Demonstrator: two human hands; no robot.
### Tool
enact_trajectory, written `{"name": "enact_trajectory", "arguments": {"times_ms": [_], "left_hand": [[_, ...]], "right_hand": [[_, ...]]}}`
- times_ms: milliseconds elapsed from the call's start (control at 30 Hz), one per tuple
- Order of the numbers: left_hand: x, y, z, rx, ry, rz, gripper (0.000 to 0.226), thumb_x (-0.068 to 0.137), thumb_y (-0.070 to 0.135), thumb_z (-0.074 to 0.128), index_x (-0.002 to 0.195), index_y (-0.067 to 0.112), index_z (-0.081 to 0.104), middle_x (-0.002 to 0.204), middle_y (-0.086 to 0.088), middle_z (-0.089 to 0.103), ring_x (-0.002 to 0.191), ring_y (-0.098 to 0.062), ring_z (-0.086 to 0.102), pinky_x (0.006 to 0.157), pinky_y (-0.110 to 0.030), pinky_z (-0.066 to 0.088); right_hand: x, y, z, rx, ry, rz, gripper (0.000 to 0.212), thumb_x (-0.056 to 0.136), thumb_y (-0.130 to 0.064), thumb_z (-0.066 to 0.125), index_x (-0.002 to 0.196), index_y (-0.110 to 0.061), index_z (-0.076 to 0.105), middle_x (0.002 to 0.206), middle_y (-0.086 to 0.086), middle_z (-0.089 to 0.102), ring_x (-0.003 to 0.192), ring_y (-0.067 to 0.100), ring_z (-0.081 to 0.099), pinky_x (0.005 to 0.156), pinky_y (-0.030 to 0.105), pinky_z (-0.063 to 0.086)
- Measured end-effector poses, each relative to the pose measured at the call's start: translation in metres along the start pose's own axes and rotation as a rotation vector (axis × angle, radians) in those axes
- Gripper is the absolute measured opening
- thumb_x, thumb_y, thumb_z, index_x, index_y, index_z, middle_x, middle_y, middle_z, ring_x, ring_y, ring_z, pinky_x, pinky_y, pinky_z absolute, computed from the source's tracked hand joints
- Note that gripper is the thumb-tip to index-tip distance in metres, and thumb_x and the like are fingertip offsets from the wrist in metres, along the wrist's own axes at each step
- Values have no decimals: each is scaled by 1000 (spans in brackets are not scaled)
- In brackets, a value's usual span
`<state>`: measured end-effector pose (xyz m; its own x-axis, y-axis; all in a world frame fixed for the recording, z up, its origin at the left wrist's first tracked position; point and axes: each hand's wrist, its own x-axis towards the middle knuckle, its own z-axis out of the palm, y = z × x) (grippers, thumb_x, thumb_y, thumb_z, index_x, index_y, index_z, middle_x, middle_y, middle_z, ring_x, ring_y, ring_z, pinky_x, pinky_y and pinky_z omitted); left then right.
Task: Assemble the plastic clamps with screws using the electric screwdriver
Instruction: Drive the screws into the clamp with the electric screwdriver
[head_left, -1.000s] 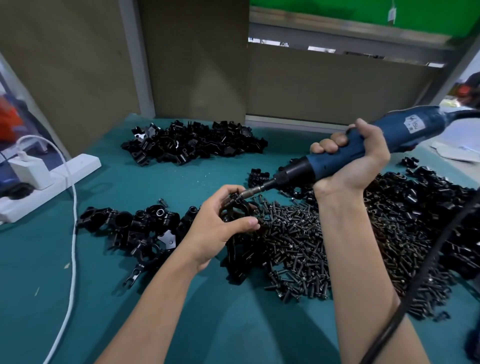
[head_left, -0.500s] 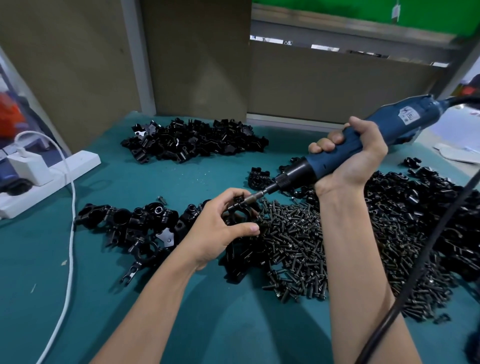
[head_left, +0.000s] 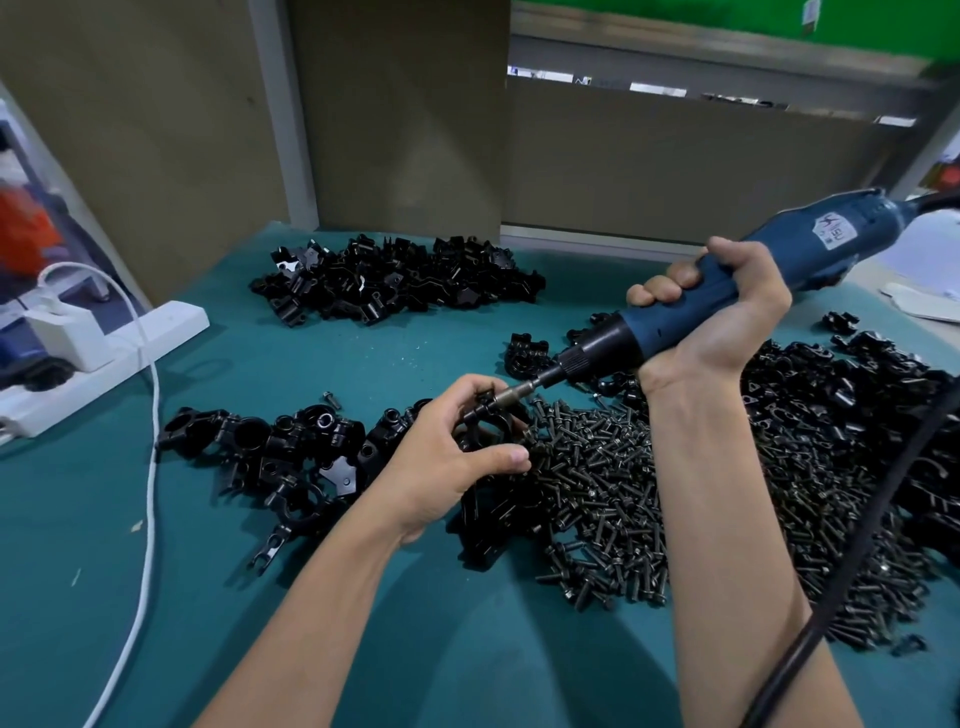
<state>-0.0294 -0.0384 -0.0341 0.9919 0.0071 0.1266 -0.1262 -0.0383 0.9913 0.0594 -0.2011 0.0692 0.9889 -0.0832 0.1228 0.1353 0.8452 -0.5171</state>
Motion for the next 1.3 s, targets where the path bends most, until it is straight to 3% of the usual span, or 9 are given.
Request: {"name": "enact_trajectory", "arguments": {"times_ms": [100, 267, 433, 533, 700, 1067, 1300], "left_hand": [[0, 1, 0, -33, 7, -13, 47, 74, 6, 84, 100, 40, 64, 108, 3, 69, 106, -28, 67, 102, -38, 48], [0, 1, 0, -68, -11, -23, 46, 76, 2, 82, 98, 38, 64, 95, 13, 70, 97, -28, 71, 87, -23, 55], [-1, 4, 2, -82, -3, -25, 45, 75, 1, 81, 99, 36, 65, 111, -4, 65, 102, -33, 68, 97, -41, 54], [-1, 5, 2, -78, -11, -29, 44, 75, 1, 81, 99, 34, 64, 114, -7, 64, 101, -33, 69, 96, -41, 55], [-1, 4, 1, -59, -9, -35, 44, 75, 3, 83, 101, 34, 64, 114, -2, 65, 99, -27, 70, 87, -22, 54], [-2, 4, 1, -32, 22, -81, 43, 74, 5, 83, 104, 29, 64, 105, -4, 73, 101, -28, 70, 99, -42, 52], [-1, 4, 0, -5, 1, -77, 43, 76, 5, 82, 109, 22, 62, 100, 1, 75, 100, -21, 71, 99, -43, 52]], "right_hand": [[0, 0, 0, 0, 6, -3, 24, 84, -14, 50, 62, -16, 41, 52, -3, 40, 42, 12, 36, 46, 22, 36], [-1, 2, 0, 11, 16, 6, 25, 84, -14, 50, 60, -16, 42, 52, -4, 40, 41, 11, 36, 46, 21, 36], [-1, 2, 0, 10, 21, 8, 23, 84, -13, 50, 63, -16, 41, 52, -4, 40, 41, 12, 36, 46, 22, 36], [0, 2, 0, 4, 16, 9, 23, 84, -14, 49, 63, -16, 41, 52, -3, 40, 42, 12, 36, 46, 22, 36], [-1, 2, -1, 9, 14, 15, 25, 85, -14, 49, 60, -16, 42, 52, -3, 40, 42, 12, 36, 47, 22, 35], [0, 4, -2, 8, 20, 19, 24, 85, -14, 49, 62, -16, 41, 52, -3, 41, 42, 12, 36, 47, 21, 35], [-2, 3, 1, 5, 15, 18, 27, 85, -14, 49, 59, -16, 42, 52, -3, 40, 42, 12, 36, 46, 21, 35]]}}
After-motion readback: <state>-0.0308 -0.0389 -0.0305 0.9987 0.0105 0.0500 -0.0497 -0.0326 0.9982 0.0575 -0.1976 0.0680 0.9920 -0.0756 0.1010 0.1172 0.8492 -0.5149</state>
